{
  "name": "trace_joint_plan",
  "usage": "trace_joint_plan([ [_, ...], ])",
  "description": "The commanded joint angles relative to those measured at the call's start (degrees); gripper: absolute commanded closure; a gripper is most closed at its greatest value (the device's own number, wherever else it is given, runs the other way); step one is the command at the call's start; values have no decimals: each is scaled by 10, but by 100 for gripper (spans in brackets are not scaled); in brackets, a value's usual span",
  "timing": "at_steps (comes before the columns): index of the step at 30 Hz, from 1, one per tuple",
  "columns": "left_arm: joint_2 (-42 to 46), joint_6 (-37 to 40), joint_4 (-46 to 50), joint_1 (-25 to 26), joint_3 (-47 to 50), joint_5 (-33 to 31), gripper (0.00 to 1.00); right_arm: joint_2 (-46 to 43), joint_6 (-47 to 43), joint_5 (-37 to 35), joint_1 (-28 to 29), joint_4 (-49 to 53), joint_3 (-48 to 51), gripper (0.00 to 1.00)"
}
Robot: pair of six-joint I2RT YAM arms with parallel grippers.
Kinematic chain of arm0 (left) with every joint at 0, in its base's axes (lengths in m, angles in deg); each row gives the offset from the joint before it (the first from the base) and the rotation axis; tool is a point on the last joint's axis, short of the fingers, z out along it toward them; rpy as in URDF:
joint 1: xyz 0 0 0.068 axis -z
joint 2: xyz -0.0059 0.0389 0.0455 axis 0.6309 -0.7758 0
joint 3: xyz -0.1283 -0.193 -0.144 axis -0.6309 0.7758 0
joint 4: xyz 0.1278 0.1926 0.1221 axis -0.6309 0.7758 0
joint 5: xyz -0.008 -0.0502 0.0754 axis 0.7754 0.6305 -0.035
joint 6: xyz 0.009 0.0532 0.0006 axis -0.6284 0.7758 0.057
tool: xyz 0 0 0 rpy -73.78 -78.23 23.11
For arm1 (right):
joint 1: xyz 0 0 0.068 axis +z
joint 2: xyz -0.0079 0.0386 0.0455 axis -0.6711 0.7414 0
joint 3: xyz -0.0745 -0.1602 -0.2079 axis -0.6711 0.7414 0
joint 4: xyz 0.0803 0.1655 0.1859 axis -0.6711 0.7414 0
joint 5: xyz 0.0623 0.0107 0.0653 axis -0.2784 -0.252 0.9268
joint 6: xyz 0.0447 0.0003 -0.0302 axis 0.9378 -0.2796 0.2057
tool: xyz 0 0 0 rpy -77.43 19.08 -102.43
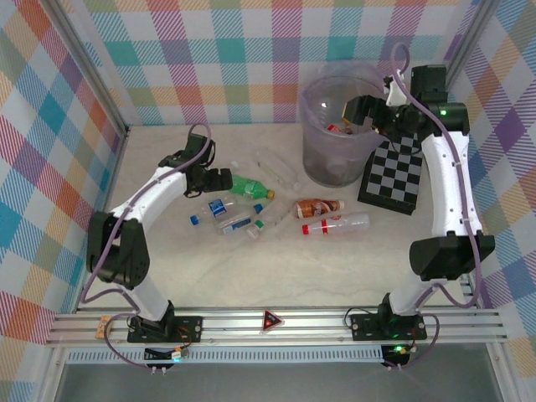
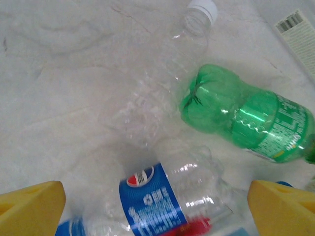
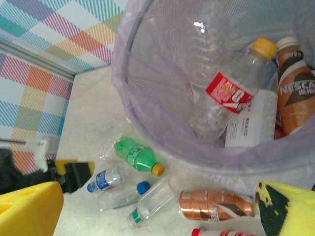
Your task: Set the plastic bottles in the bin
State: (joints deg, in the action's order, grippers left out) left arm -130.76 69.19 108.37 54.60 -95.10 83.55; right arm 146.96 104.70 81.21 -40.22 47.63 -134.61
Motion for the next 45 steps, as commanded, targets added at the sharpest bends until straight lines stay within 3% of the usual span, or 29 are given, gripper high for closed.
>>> trace_joint_plan([
  [1,-34,77,-9,-20,-31,39,9,-48,-17,16,1,2,21,1],
  [7,-102,120,12,-34,-75,63,11,-86,-23,-2,1,7,64,0],
  [15,-157,121,7,-48,-90,59,19,-108,-23,-6,-1,10,83,0],
  [27,-195,116,-2,-51,-109,56,43,-136,-24,-17,-1,10,108,1],
  [35,-159,110,2,-57,-108,48,46,-153,-25,-9,-1,4,112,1],
  [41,-84,94,4,-64,-95,54,45,-183,-4,82,-1,-64,157,0],
  [45,-25,68,-12,-64,-65,122,46,-184,22,155,11,-116,186,0],
])
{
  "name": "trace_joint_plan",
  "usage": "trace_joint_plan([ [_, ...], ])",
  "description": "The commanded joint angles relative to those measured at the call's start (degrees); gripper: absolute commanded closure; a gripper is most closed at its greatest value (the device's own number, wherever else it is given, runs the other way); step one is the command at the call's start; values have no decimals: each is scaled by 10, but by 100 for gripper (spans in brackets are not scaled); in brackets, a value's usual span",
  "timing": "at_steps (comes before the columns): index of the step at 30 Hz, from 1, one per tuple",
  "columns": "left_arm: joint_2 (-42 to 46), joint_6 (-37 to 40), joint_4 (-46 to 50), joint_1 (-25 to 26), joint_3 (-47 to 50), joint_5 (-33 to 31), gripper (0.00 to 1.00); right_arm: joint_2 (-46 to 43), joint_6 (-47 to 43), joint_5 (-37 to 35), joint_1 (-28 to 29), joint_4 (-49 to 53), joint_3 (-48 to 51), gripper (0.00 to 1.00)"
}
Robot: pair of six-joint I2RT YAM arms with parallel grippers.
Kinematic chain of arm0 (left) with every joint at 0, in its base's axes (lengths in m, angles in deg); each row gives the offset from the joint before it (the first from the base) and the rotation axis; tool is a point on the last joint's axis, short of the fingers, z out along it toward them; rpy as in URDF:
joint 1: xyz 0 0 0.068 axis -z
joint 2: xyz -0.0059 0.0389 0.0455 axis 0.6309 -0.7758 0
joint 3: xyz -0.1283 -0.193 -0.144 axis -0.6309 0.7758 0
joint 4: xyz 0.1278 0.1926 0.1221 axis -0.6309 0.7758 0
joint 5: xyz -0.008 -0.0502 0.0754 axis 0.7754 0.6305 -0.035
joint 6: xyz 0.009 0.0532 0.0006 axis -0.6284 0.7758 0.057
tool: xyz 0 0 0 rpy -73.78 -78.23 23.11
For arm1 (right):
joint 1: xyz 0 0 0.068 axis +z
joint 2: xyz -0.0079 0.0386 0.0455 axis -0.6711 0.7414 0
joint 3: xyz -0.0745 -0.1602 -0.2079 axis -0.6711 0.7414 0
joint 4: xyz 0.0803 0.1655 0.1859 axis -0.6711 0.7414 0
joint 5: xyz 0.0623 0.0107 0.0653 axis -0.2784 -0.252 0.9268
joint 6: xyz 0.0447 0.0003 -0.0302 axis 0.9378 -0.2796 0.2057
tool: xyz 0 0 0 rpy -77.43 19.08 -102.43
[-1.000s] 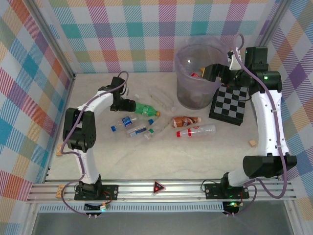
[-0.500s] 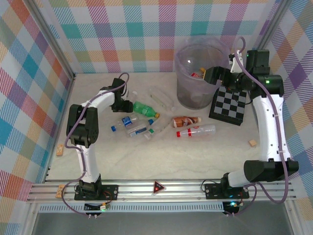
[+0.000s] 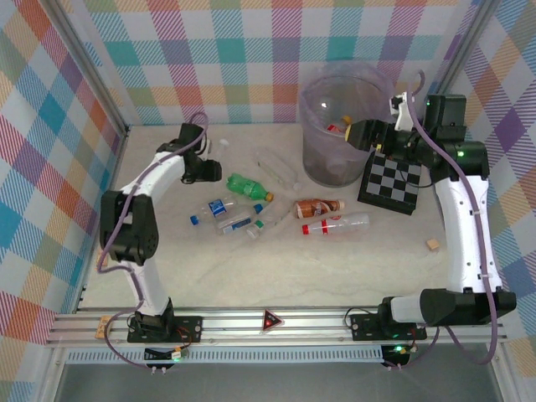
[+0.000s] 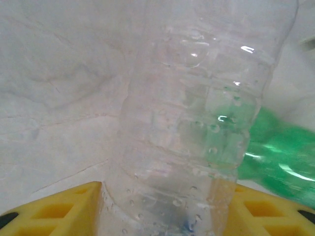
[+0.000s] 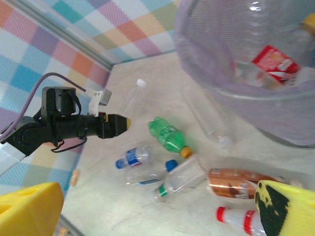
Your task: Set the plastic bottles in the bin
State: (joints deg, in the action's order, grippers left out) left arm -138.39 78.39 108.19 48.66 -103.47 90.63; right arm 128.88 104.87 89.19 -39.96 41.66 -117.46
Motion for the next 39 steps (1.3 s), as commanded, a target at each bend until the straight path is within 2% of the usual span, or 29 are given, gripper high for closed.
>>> trace_joint_plan([
  [1,69,-35,-16,-4,28,77,46,-1,23,83,16,-66,18,0],
  [4,122,-88,-62,-3,76,148,54,14,25,80,54,-81,19,0],
  [9,217,-196,-187,30,170,203,58,55,37,46,125,-101,15,0],
  [14,282,-292,-294,99,242,217,60,95,86,52,187,-173,45,0],
  [17,307,-324,-329,145,273,193,60,120,121,61,212,-221,77,0],
  [21,307,-341,-342,198,283,191,60,153,126,48,231,-233,81,0],
  [27,300,-339,-336,225,269,199,60,171,130,27,230,-249,96,0],
  [39,263,-329,-350,239,247,215,60,204,158,57,230,-288,103,21],
])
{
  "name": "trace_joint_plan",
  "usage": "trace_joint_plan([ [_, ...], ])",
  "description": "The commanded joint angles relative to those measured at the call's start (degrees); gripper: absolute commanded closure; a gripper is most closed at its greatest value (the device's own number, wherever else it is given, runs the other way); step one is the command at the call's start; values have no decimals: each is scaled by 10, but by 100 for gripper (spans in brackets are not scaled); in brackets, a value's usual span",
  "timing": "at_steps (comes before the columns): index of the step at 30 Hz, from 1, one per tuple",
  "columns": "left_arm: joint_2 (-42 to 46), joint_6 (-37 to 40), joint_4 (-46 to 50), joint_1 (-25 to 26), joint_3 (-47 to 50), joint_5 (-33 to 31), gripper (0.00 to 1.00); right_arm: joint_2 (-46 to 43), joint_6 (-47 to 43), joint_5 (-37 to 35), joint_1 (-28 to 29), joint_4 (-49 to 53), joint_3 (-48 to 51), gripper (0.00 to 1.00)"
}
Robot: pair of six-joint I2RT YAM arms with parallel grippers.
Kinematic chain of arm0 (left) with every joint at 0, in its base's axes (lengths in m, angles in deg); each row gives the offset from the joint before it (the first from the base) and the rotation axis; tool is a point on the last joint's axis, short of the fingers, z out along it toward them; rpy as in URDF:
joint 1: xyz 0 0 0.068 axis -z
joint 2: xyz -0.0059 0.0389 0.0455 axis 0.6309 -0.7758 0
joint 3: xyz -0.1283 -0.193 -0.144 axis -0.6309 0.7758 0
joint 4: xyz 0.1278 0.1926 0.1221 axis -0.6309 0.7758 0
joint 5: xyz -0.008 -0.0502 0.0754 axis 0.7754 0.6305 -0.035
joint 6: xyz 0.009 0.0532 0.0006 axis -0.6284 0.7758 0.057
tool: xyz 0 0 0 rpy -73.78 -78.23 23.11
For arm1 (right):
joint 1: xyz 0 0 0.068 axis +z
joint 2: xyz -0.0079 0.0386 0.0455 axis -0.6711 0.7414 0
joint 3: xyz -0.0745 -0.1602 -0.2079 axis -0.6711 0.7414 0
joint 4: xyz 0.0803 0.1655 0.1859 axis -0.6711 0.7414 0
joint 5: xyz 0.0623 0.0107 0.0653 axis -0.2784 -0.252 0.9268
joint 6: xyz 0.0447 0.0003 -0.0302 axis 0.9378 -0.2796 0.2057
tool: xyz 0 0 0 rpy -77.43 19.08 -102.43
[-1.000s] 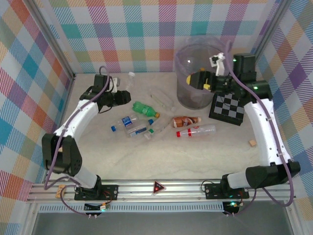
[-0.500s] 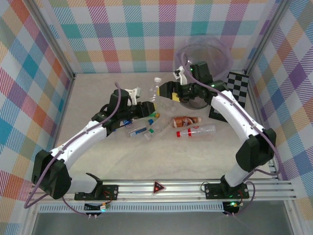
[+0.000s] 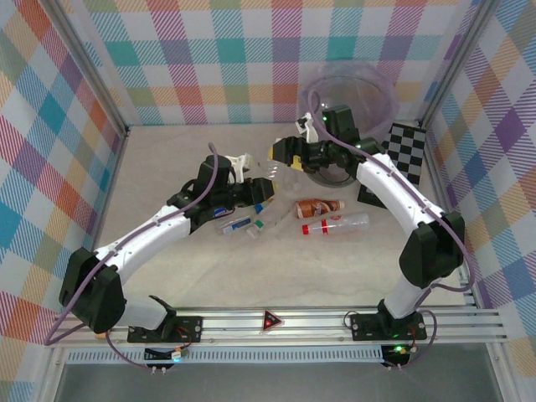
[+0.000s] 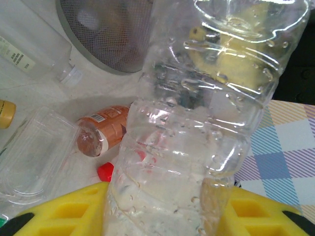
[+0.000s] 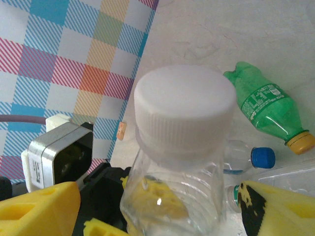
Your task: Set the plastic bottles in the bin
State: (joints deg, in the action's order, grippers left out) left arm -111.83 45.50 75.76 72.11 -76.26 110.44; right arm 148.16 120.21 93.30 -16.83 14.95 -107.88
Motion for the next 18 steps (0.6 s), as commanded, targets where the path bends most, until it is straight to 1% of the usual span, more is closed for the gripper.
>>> trace_joint_plan([
  [1,-4,0,-26,4,-25,17,60,13,5,15,-1,-21,6,25],
  [2,-3,0,-29,5,-24,18,60,15,5,18,-1,-20,5,29],
  [4,-2,-1,-30,5,-23,19,59,21,6,21,-1,-14,3,32],
  [6,-4,-2,-33,5,-23,21,59,25,6,22,0,-14,3,44],
  [7,-4,-2,-32,4,-24,23,58,25,6,21,-1,-14,2,47],
  [10,-2,-2,-31,5,-23,22,55,23,1,13,-1,-7,-7,48],
  [12,0,-1,-31,5,-22,20,51,22,-4,8,-1,2,-16,48],
  [13,1,-1,-31,4,-22,18,46,21,-7,5,-1,7,-22,49],
  [14,3,0,-30,5,-22,16,39,20,-11,3,0,15,-28,49],
  [17,11,10,-14,5,-26,12,15,16,-26,-15,-4,46,-52,50],
  [18,16,17,-2,4,-30,9,10,15,-32,-21,-7,57,-61,50],
])
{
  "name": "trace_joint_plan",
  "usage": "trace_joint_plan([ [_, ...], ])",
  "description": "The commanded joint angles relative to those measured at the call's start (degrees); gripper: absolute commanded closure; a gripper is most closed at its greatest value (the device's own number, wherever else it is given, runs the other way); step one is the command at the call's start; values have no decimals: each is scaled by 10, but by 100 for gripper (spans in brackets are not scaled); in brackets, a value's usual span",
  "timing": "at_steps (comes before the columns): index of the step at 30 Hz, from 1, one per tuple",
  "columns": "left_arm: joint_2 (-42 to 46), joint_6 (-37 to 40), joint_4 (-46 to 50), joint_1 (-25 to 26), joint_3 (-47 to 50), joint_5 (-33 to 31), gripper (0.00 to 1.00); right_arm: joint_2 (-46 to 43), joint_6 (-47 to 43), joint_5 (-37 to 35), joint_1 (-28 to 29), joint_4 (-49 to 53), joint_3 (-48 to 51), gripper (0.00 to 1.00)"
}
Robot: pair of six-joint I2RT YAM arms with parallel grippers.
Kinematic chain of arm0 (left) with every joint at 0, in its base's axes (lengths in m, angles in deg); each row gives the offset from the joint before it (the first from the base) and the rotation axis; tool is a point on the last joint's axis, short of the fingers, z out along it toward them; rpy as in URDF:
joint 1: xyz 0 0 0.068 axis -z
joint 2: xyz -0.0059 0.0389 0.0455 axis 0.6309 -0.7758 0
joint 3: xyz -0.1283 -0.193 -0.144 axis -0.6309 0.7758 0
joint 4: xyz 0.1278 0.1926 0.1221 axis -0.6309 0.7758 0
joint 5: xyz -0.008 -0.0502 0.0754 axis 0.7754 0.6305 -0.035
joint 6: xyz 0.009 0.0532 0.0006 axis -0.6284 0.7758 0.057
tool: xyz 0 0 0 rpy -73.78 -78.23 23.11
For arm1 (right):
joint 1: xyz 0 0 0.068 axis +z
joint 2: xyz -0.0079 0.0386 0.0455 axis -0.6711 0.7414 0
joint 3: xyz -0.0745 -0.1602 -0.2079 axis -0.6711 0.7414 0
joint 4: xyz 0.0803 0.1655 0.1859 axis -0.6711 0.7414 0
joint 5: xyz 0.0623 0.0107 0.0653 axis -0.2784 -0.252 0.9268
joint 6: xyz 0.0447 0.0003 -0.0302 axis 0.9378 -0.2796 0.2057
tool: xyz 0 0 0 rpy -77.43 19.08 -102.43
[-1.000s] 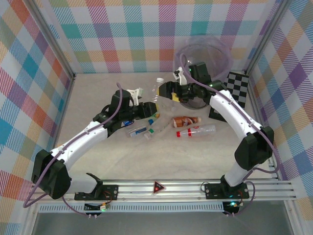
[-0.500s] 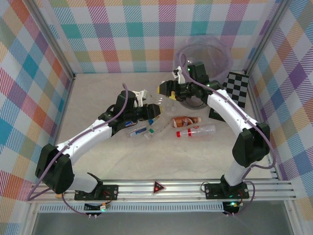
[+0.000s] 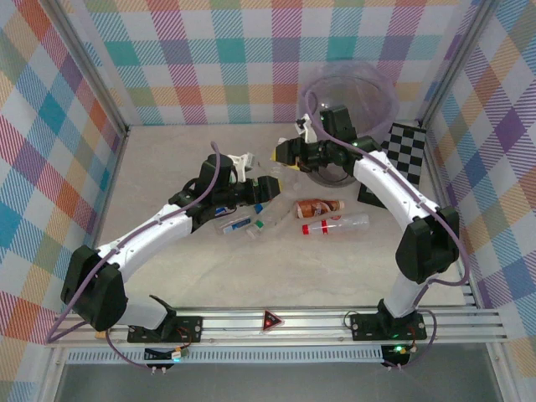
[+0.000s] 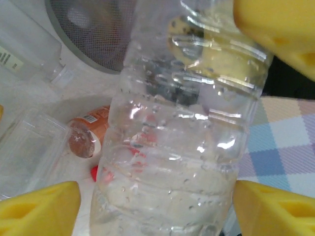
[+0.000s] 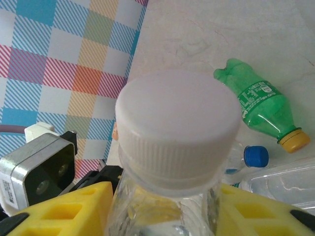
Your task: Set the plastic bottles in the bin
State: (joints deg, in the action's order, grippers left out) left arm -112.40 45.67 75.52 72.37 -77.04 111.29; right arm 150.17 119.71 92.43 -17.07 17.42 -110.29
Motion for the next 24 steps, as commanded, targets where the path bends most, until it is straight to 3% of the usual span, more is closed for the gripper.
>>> trace_joint_plan([
  [1,26,24,19,1,-27,-6,7,-8,-34,-16,-8,41,-46,50],
  [6,53,60,108,-5,-41,-42,0,-24,-82,-62,-33,102,-113,51],
  [13,64,50,264,-58,-39,-156,5,-42,-158,-154,-82,171,-226,51],
  [24,52,80,330,-99,-14,-248,9,8,-154,-226,-203,158,-350,53],
])
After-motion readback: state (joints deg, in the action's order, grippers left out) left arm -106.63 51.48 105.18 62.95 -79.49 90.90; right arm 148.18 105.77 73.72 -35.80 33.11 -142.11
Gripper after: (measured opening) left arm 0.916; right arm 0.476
